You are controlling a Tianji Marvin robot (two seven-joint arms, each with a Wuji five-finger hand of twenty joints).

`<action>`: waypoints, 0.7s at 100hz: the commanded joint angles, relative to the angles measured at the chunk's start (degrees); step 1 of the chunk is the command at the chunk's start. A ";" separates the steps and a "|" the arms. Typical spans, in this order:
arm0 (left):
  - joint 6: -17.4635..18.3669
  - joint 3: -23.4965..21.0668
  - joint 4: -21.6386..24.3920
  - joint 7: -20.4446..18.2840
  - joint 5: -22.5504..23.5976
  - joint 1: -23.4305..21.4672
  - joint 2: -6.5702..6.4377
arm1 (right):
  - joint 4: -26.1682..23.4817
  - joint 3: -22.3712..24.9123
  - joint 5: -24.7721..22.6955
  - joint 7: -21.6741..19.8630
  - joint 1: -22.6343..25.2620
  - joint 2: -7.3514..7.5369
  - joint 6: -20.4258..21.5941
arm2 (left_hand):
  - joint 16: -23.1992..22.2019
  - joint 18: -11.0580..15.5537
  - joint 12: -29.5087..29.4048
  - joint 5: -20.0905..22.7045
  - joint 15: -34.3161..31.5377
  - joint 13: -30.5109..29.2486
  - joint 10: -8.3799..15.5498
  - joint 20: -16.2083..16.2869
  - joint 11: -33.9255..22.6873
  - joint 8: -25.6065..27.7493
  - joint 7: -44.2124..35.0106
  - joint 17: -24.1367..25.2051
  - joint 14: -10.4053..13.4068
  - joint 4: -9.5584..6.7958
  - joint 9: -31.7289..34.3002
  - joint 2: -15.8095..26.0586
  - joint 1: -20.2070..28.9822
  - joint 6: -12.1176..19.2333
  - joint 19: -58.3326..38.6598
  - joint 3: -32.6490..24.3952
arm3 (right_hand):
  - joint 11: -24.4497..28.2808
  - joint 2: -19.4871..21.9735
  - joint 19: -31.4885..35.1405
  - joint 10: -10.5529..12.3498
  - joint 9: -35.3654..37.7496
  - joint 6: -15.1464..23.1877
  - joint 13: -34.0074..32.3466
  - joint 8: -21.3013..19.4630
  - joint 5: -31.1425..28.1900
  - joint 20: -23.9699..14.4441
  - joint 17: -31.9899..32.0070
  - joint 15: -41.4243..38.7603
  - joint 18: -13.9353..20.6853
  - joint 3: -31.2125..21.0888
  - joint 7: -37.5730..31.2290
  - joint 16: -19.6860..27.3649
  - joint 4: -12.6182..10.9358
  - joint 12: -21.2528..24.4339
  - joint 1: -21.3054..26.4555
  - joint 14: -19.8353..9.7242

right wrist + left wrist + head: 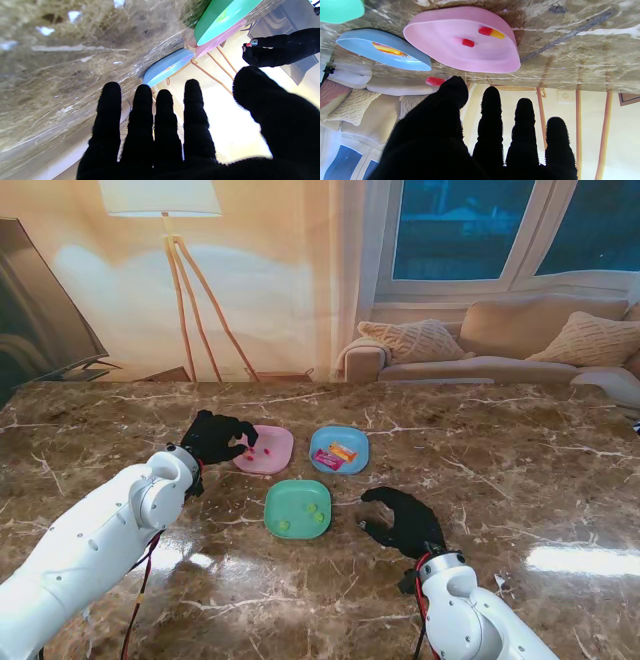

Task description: Portion candies into small dishes

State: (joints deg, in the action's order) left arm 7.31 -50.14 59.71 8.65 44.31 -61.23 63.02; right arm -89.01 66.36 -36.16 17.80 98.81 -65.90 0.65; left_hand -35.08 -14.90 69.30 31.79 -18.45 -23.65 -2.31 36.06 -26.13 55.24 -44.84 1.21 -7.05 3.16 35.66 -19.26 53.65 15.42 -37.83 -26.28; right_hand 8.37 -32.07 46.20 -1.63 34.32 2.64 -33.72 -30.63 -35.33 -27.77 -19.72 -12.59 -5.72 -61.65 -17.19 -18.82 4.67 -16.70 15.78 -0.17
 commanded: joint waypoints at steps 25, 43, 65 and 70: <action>0.18 6.94 -9.52 2.61 -4.70 6.06 2.87 | 0.06 0.31 0.53 -1.32 0.60 -0.03 -0.26 | -0.82 1.03 0.98 1.53 -0.57 0.65 1.21 1.25 -0.27 1.12 -4.00 0.58 0.33 -0.83 0.92 -1.34 1.81 0.11 0.77 -1.05 | -0.32 0.95 0.82 0.32 -0.75 1.52 -0.55 0.68 0.92 -1.49 -0.11 -0.07 0.18 -0.30 -0.12 -1.29 -1.08 0.39 -1.02 1.81; 0.42 9.59 -12.82 4.11 -5.97 8.10 3.84 | -0.22 0.39 0.49 -1.38 0.74 -0.03 -0.55 | -0.97 0.93 1.43 1.53 -0.90 0.40 1.13 1.29 -0.61 0.67 -4.23 0.64 0.26 -0.95 1.77 -1.68 2.13 -0.14 0.52 -1.11 | -0.35 0.90 0.83 0.29 -0.83 1.46 -0.53 0.67 0.92 -1.50 -0.11 -0.06 0.18 -0.37 -0.12 -1.29 -1.09 0.40 -0.97 1.88; 0.72 10.99 -14.85 6.46 -6.13 9.14 4.53 | -0.46 0.44 0.44 -1.46 0.85 -0.01 -0.70 | 0.76 0.73 -26.85 -2.09 0.75 2.39 1.28 0.41 -0.17 -18.48 4.49 1.30 0.59 -2.06 -5.86 -3.95 -1.88 -3.97 1.08 -2.38 | -0.32 0.91 0.83 0.29 -0.81 1.48 -0.55 0.67 0.92 -1.50 -0.09 -0.08 0.19 -0.32 -0.12 -1.29 -1.06 0.40 -1.05 1.81; 0.62 11.04 -14.71 6.31 -5.91 9.15 4.42 | -0.51 0.47 0.42 -1.43 0.89 -0.01 -0.70 | 1.42 0.65 -29.56 -1.69 1.46 2.73 0.85 0.16 1.12 -24.41 11.29 1.59 0.67 -2.56 -6.51 -2.83 -5.32 -6.18 1.79 -5.13 | -0.34 0.89 0.84 0.34 -0.85 1.54 -0.56 0.69 1.01 -1.51 -0.09 -0.09 0.17 -0.33 -0.08 -1.30 -1.07 0.41 -1.02 1.82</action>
State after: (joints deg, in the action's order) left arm 7.92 -39.09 44.84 15.34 37.94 -52.33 67.34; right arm -89.49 66.77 -35.96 17.17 99.10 -65.86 0.38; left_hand -35.00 -14.90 44.78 31.15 -18.45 -22.69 -2.29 36.13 -26.20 36.82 -39.02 1.36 -7.05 2.41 31.32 -21.85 51.33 11.53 -37.81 -28.24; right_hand 8.37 -32.07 46.20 -1.63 34.32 2.65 -33.72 -30.63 -35.33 -27.77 -19.72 -12.59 -5.73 -61.65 -17.19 -18.82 4.67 -16.70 15.78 -0.17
